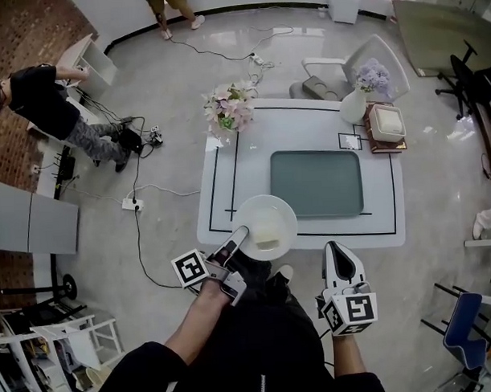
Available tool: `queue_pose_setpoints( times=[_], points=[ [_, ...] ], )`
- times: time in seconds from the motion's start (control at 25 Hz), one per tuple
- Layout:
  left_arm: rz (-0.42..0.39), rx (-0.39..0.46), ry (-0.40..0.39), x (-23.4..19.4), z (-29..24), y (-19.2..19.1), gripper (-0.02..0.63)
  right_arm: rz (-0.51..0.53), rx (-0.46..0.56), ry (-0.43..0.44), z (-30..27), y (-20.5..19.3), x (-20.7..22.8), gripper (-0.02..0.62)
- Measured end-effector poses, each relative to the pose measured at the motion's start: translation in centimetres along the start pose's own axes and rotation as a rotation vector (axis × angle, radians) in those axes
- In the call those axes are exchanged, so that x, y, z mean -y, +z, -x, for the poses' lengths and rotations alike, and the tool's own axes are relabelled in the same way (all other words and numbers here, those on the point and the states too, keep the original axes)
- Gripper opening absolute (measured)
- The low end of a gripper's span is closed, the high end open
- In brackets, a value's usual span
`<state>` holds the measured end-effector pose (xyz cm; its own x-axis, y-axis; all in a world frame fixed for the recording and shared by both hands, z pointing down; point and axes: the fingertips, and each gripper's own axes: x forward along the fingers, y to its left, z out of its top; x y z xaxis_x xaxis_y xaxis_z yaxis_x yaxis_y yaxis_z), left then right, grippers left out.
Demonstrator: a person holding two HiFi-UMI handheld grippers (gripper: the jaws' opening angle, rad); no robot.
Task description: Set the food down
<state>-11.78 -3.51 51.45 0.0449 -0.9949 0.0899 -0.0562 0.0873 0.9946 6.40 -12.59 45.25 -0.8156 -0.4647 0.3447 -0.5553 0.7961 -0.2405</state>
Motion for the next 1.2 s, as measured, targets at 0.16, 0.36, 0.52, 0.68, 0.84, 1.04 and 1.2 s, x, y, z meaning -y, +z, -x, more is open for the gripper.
queue_pose_setpoints(
  times=[0.16,0.36,0.52,0.68,0.84,1.04,1.2],
  points=[
    [0.007,-0.028,0.002,-0.3,-1.6,0.1,0.020,-0.008,-0.003,-0.023,-0.6,0.2,0.8,0.012],
    [0.001,-0.065,0.010,-0.7,-3.6,0.6,0.020,-0.015,0.002,-0.052,-1.4,1.0,1.5,0.012],
    [-0.006,-0.104,0.016,-1.1,-5.5,1.1,0.020,-0.017,0.010,-0.084,-2.2,2.0,2.1,0.012],
    [-0.005,-0.141,0.034,-2.2,-7.5,2.0,0.020,-0.014,0.010,-0.123,-2.8,2.7,2.6,0.012],
    [-0.047,-0.179,0.008,-2.5,-9.8,2.6,0.020,-0.022,0.007,-0.179,-2.8,2.9,3.4,0.012],
    [-0.059,-0.244,0.015,-4.1,-12.6,2.8,0.020,-0.028,0.015,-0.252,-2.8,3.7,4.4,0.012],
    [-0.079,-0.290,0.044,-5.9,-14.2,2.9,0.020,-0.036,0.016,-0.313,-2.4,3.8,4.9,0.012]
  ],
)
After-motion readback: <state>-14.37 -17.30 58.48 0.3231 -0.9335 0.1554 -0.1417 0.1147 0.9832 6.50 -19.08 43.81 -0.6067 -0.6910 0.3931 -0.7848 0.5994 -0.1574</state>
